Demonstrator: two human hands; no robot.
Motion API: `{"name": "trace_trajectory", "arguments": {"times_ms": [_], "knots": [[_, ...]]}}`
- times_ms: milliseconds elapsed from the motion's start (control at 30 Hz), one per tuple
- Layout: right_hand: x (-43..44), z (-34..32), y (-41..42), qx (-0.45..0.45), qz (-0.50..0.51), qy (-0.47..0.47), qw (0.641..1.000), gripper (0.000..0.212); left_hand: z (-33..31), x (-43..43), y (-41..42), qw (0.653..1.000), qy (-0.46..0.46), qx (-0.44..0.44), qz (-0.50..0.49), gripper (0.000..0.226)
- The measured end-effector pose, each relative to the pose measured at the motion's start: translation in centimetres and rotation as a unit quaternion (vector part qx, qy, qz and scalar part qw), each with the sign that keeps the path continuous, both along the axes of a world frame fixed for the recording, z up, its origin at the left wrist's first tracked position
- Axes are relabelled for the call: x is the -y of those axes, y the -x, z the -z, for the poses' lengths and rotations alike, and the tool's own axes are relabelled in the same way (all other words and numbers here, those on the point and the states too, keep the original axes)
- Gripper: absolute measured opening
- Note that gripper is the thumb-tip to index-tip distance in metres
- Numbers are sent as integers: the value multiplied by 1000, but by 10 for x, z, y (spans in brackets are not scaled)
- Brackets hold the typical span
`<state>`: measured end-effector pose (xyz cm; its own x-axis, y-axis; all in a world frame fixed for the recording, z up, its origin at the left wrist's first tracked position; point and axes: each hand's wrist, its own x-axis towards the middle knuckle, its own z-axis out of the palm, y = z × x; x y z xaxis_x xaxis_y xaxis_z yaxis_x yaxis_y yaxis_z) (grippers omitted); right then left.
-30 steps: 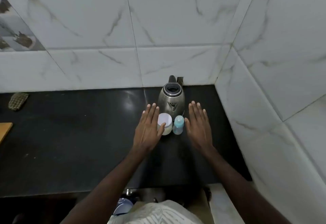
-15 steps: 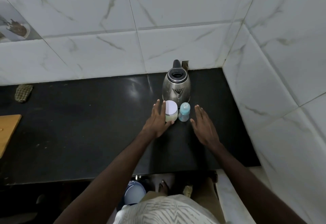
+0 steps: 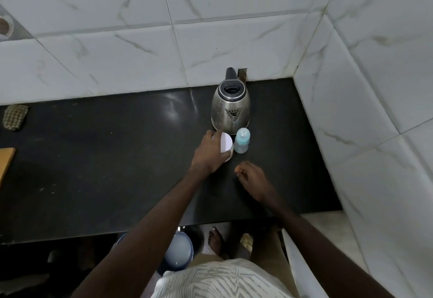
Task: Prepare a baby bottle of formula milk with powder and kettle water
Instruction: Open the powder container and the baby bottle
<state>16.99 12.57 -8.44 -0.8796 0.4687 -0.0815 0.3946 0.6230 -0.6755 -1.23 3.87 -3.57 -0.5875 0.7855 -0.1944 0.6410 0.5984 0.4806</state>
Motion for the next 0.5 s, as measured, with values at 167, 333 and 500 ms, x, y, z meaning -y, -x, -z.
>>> {"name": "trace_trajectory", "arguments": {"times_ms": [167, 333, 500], "knots": [[19, 7, 6, -14, 120, 80, 989, 34, 3, 40, -21, 1000, -19, -4, 10, 76], [24, 12, 13, -5, 80, 205, 975, 91, 8, 66, -36, 999, -30, -18, 32, 77], [19, 8, 27, -43, 14, 250, 967, 100, 11, 54, -29, 991, -53, -69, 102, 76]]}}
